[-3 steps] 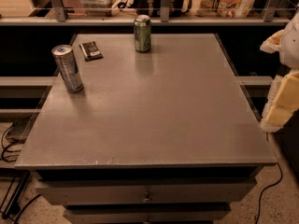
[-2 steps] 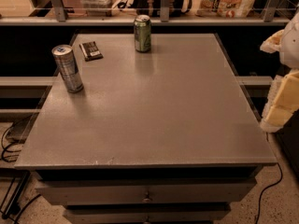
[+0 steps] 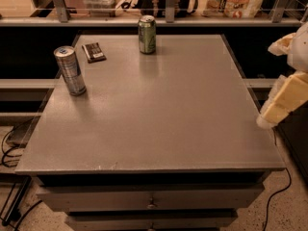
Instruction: Knock green can over
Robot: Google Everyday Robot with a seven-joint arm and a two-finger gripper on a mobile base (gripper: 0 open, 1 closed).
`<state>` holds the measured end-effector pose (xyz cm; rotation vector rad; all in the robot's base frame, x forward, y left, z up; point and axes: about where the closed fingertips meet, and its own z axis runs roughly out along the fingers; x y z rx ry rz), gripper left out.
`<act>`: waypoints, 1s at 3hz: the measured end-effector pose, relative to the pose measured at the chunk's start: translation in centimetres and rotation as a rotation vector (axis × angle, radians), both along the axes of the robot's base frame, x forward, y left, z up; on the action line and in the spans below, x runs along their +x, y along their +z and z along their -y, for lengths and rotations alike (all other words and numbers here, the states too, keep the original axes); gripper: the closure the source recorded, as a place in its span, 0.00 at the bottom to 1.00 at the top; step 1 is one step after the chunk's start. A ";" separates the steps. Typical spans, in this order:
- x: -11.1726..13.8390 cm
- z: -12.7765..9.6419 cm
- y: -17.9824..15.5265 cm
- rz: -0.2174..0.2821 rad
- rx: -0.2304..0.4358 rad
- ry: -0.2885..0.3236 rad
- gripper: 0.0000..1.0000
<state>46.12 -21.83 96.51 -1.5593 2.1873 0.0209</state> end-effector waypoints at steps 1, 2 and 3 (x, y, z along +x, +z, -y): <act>3.3 -1.1 -0.5 0.039 0.116 0.020 0.00; 6.7 -2.2 -0.5 0.075 0.205 0.042 0.00; 12.3 -3.0 -0.2 0.110 0.308 0.027 0.00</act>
Offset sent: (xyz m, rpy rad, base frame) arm 0.1184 0.0322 0.0007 0.3291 -0.1294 0.0676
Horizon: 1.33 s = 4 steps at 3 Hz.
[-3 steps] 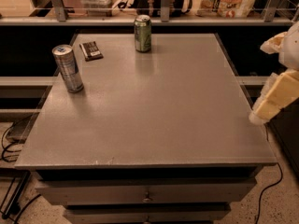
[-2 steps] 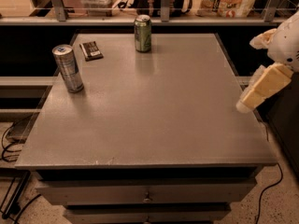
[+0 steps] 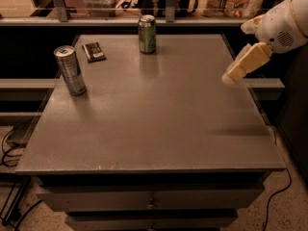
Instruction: Knock green can over
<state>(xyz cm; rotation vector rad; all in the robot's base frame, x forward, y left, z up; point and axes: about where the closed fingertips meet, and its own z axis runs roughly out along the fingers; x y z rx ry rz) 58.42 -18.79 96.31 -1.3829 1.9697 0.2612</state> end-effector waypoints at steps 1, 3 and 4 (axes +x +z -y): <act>0.0 0.0 0.0 0.000 0.000 0.000 0.00; 3.0 -0.8 -0.6 0.032 0.150 -0.079 0.00; 6.7 -2.4 -1.4 0.036 0.242 -0.095 0.00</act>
Offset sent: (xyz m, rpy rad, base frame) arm 0.0104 -0.0033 -0.0042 0.0915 -0.0299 -0.0738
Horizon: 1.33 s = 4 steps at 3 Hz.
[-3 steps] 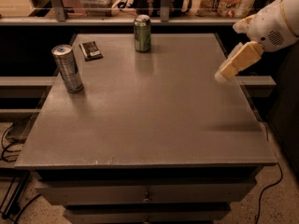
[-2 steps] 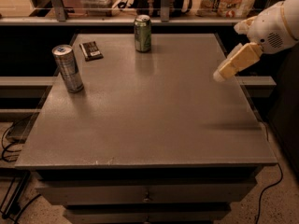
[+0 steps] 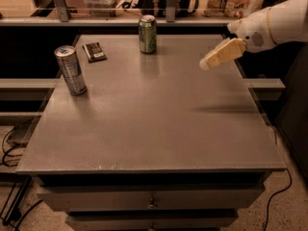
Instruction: Knock green can over
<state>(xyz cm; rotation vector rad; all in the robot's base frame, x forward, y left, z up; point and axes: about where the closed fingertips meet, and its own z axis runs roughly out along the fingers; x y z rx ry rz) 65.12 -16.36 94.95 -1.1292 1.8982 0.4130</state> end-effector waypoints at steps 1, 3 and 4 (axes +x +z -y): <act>3.5 -1.9 -1.4 -0.016 0.052 -0.017 0.00; 14.2 -10.1 -5.6 -0.014 0.040 -0.048 0.00; 14.2 -10.1 -5.6 -0.014 0.040 -0.048 0.00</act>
Offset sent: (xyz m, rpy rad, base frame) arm 0.1147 0.0701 -0.0333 0.1084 0.0120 -0.0416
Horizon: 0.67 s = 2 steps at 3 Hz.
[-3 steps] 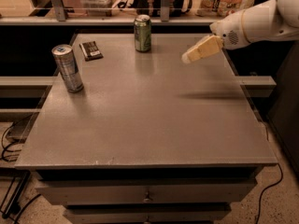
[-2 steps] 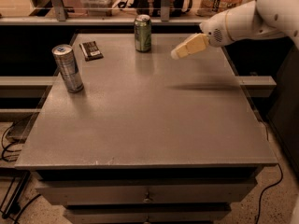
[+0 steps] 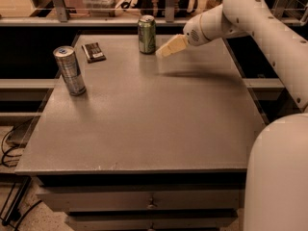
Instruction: Knock green can over
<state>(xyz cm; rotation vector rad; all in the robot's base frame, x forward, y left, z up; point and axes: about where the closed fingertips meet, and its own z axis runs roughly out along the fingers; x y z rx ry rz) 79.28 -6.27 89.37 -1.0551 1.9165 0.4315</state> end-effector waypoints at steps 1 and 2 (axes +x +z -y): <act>1.2 -0.9 -0.4 0.020 0.057 -0.020 0.00; 3.1 -2.6 -1.0 0.042 0.143 -0.026 0.00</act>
Offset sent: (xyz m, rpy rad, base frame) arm 0.0570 0.0379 -0.0100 0.2564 -0.0788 -0.0435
